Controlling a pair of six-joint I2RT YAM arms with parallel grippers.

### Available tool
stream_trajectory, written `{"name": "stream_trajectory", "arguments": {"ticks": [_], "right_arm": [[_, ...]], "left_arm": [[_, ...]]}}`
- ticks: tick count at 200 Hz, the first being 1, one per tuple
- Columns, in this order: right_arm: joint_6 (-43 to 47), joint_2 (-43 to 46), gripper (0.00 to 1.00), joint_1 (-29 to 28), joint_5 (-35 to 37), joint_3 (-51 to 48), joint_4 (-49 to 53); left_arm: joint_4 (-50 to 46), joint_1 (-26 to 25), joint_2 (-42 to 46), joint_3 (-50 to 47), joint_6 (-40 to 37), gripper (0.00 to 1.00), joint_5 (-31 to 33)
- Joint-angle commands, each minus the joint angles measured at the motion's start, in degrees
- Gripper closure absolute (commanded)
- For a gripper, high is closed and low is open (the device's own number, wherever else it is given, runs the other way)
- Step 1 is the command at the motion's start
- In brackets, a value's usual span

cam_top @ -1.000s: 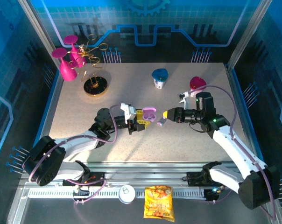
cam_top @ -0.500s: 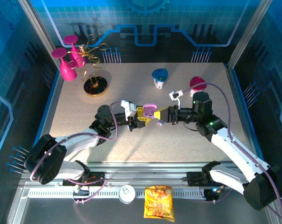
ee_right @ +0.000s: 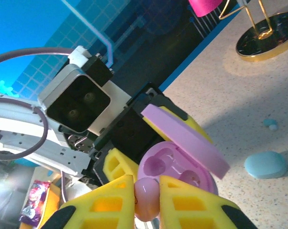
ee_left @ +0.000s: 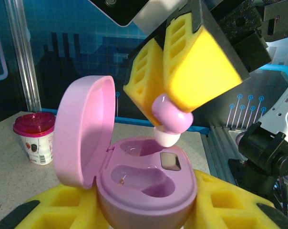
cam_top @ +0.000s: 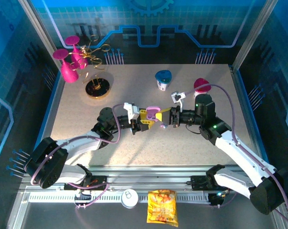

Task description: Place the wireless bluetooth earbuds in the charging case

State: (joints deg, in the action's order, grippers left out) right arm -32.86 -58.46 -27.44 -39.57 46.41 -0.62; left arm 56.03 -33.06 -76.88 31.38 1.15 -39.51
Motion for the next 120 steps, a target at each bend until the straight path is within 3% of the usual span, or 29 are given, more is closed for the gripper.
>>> {"name": "stream_trajectory", "arguments": {"ticks": [1, 55, 120], "right_arm": [[3.72, 0.45, 0.86, -0.84, 3.44, 1.84, 2.92], [6.96, -0.06, 0.85, -1.76, 6.24, 1.51, 6.41], [7.33, 0.84, 0.66, -2.7, 9.83, 3.45, 8.55]], "left_arm": [[2.61, -0.16, 0.55, 0.09, 0.08, 0.81, -1.63], [3.03, -0.12, 0.9, 0.26, 0.96, 0.81, -1.6], [3.47, -0.11, 0.68, 0.09, 1.21, 0.81, -1.68]]}}
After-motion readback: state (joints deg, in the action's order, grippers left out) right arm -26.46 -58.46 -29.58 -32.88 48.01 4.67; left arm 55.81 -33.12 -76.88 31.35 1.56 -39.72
